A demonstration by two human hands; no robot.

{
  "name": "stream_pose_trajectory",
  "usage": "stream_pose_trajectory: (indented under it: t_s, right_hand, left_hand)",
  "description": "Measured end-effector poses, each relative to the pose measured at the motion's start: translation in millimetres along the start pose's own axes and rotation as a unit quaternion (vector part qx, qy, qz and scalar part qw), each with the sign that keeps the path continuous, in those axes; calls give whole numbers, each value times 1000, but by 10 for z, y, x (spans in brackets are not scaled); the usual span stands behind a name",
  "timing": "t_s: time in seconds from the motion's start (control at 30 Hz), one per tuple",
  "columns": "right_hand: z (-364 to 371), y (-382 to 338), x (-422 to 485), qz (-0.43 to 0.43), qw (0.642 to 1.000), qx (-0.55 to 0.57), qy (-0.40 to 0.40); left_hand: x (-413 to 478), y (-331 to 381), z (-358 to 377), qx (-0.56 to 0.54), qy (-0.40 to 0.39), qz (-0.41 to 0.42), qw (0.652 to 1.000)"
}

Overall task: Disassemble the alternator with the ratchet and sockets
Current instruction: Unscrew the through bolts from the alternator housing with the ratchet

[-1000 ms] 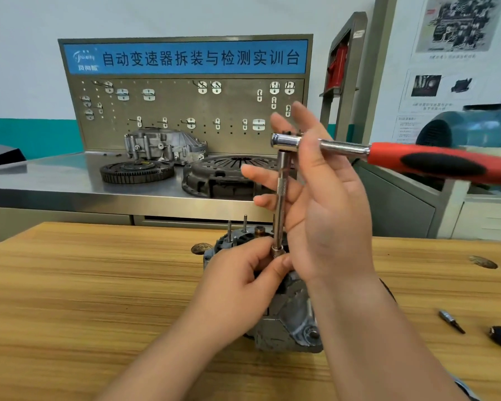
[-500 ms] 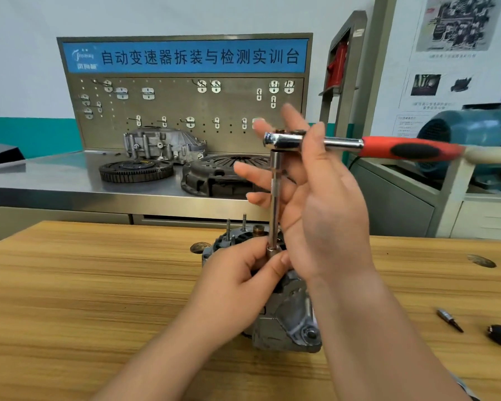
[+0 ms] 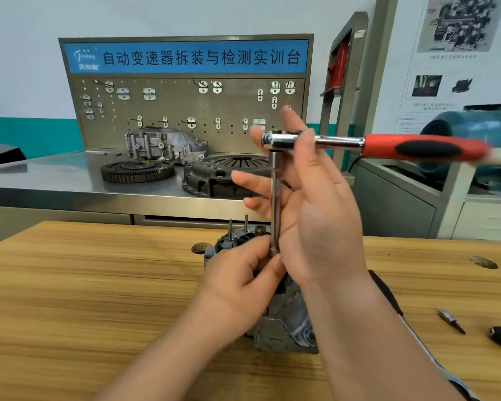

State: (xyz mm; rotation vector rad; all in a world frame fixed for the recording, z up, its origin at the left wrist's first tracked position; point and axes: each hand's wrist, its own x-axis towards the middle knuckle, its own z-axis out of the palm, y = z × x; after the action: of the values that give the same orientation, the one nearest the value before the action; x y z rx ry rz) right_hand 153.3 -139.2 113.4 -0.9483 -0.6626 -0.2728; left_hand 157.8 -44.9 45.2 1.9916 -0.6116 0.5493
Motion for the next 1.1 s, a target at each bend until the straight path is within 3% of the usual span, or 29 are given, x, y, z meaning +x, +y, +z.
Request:
stream_pose_trajectory:
  t_s: [0.13, 0.27, 0.43, 0.63, 0.87, 1.1]
  right_hand:
    - [-27, -23, 9, 38, 999, 0, 14]
    - [16, 23, -24, -16, 999, -42, 22]
    - [9, -16, -6, -40, 999, -18, 12]
    - [-43, -56, 8, 34, 999, -1, 16]
    - [-1, -33, -7, -87, 993, -81, -1]
    - [-61, -56, 5, 32, 999, -19, 13]
  left_hand:
    - [-10, 4, -20, -12, -24, 7, 1000]
    - [-4, -17, 7, 5, -9, -11, 1000]
    - [16, -10, 12, 14, -7, 5, 1000]
    - [3, -16, -41, -50, -33, 5, 998]
    - [15, -20, 6, 22, -20, -18, 999]
    - [-9, -10, -55, -35, -44, 14, 998]
